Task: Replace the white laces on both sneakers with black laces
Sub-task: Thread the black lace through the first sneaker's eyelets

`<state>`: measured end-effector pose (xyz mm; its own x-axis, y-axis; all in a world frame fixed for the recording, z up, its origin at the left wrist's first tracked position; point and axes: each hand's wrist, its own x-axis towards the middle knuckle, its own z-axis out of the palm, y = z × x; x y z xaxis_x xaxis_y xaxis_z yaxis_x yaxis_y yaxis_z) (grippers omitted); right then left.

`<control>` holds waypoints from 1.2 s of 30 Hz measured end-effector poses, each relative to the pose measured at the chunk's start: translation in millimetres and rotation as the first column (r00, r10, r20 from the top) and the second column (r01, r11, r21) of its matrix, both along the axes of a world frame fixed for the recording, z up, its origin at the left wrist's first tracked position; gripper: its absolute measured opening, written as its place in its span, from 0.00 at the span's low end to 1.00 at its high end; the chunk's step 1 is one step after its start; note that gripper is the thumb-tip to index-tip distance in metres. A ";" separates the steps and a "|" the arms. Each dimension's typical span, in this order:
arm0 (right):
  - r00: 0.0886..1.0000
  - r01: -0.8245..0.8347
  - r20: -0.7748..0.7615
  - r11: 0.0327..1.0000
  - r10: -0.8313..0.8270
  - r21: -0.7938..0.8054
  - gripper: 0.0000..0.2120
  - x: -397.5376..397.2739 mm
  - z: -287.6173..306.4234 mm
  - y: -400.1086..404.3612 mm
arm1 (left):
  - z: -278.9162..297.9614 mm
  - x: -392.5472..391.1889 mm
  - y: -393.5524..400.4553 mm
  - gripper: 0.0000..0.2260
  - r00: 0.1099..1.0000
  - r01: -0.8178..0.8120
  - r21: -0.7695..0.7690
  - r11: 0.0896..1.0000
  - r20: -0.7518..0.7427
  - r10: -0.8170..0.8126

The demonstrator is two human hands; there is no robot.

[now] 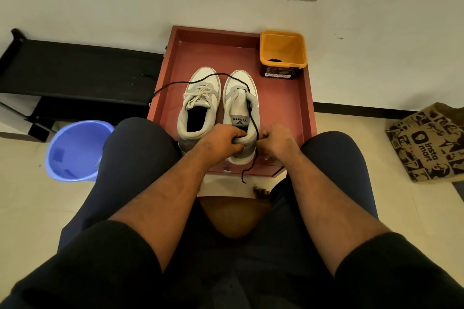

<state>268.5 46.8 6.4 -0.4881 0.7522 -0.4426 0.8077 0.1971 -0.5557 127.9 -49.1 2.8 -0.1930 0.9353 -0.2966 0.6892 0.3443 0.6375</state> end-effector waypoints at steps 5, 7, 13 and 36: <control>0.971 0.130 -0.226 0.967 -0.079 0.221 0.07 -3.7 9.9 1.3 | 24.5 -10.2 0.8 0.17 0.953 -0.089 0.022 0.996 0.293 0.079; 0.963 0.064 -0.268 0.946 0.024 0.317 0.14 -14.2 9.4 6.5 | 33.6 -18.8 10.4 0.13 0.887 -0.290 0.122 0.949 0.406 0.219; 0.980 -0.178 -0.034 0.943 0.195 0.282 0.16 -32.5 0.5 18.7 | 24.0 -59.6 65.8 0.14 0.922 -0.267 0.323 0.908 -0.189 0.339; 0.515 0.189 -0.746 0.904 -0.424 -0.383 0.08 -18.1 32.4 -7.3 | 147.2 -19.3 58.4 0.19 0.435 -0.221 -0.123 0.968 0.876 0.210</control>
<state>250.4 39.5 38.8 -0.4789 0.8621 -0.1656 -0.0119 -0.1949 -0.9807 108.6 9.2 150.0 -0.0314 0.9059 -0.4223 -0.3331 0.3888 0.8590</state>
